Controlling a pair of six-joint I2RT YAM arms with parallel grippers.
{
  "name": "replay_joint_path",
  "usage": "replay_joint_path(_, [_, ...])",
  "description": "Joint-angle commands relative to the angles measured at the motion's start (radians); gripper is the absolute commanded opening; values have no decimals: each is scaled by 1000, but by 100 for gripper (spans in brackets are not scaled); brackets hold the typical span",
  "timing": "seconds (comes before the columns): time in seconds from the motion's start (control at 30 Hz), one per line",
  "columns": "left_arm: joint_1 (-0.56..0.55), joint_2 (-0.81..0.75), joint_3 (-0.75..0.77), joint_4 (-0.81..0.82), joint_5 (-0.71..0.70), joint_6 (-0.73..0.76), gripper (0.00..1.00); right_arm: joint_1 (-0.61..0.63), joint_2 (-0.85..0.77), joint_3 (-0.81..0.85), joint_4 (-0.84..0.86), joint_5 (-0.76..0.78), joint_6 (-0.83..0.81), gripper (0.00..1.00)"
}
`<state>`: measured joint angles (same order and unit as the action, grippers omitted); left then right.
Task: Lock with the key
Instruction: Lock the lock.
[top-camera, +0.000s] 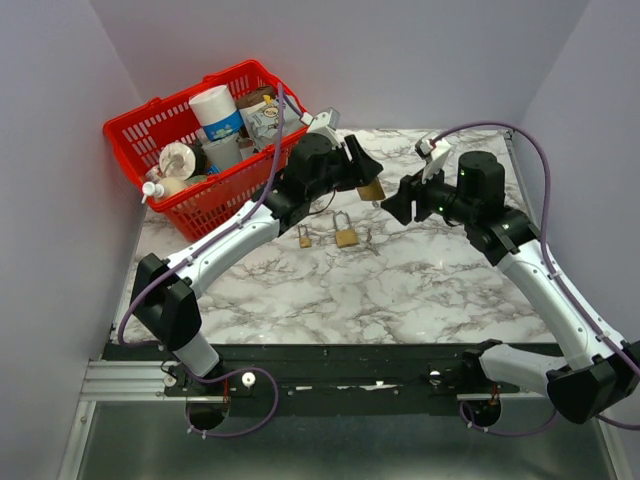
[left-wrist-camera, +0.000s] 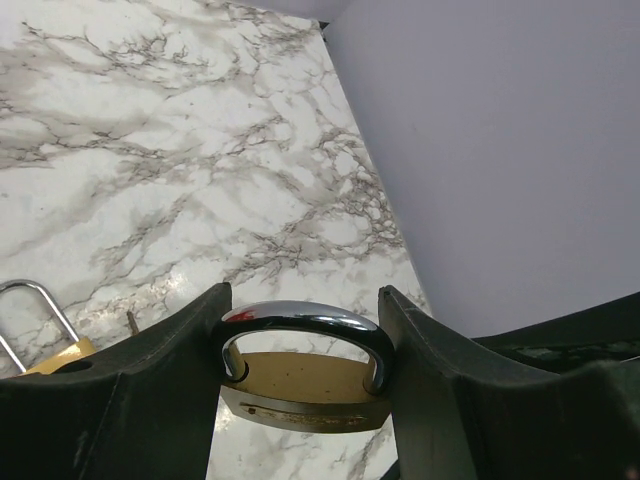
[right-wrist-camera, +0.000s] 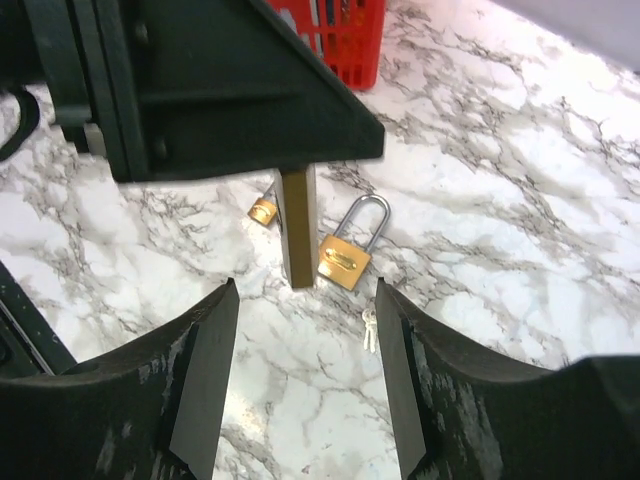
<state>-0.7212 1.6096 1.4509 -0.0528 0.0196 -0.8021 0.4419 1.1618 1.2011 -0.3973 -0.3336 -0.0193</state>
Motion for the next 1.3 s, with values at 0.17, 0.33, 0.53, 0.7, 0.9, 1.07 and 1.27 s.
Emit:
replay_joint_path(0.17, [6,-31,12,123,54,-114,0,-22,-45,-95,75,-148,-25,52])
replay_joint_path(0.33, [8,-36,9,130,63,-146,0,-22,-33,-112,132,-131,-41,47])
replay_joint_path(0.53, [9,-39,3,133,71,-186,0,-22,-24,-129,178,-104,-57,35])
replay_joint_path(0.7, [9,-34,3,142,74,-200,0,-22,-8,-130,179,-105,-70,33])
replay_joint_path(0.9, [9,-24,16,139,72,-206,0,-22,-10,-146,176,-110,-87,35])
replay_joint_path(1.07, [9,-16,20,136,71,-215,0,-22,-13,-149,175,-97,-94,25])
replay_joint_path(1.27, [11,-8,26,134,71,-223,0,-22,-8,-153,172,-82,-100,1])
